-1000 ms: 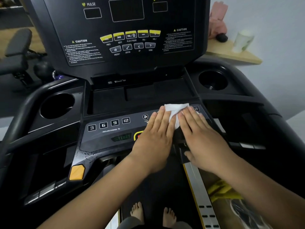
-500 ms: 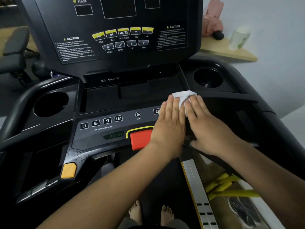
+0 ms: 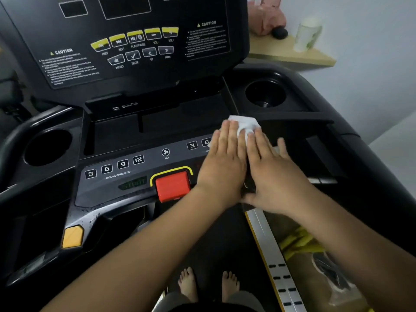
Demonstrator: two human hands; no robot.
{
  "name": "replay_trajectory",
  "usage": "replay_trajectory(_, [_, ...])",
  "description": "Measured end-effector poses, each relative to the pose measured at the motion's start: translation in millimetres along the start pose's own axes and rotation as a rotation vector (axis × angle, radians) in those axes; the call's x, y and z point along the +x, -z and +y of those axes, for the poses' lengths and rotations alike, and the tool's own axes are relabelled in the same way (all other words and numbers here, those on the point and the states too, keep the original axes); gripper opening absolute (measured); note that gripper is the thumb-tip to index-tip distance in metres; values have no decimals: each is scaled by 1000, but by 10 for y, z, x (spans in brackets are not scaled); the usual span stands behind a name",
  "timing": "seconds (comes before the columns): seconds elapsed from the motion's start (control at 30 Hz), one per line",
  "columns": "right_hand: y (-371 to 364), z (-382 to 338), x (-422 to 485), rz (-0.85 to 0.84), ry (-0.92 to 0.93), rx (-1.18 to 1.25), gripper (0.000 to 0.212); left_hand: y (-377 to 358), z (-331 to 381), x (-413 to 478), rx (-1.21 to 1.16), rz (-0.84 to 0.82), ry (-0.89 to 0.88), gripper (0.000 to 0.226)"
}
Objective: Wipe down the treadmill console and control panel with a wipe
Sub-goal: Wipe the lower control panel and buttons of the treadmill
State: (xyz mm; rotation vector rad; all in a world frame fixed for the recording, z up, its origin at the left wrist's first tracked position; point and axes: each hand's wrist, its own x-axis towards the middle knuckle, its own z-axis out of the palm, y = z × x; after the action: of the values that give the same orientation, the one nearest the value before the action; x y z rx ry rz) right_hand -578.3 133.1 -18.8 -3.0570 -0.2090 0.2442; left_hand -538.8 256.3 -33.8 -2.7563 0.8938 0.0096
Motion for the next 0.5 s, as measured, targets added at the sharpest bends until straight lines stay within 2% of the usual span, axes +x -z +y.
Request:
replay_trajectory(0.07, [6,16,-32,-33,35,51,134,-5,-26,-99,-28,-5,-1,121])
replay_trajectory(0.2, [-144,93,-523,-31,148,-49,121,-87,65,-675,-87,-43,-39,102])
replay_trajectory(0.33, [17,203,-407,-75,123,-36,104,-38,83,-588,-47,-58,22,100])
replay_trajectory(0.47, [151,-8,-258,106,132,-32,65,26,100,-389,-55,-61,100,93])
replay_trajectory(0.5, [92,-71,-270,133,167,-19,62,14,103,-429,-49,-64,114,91])
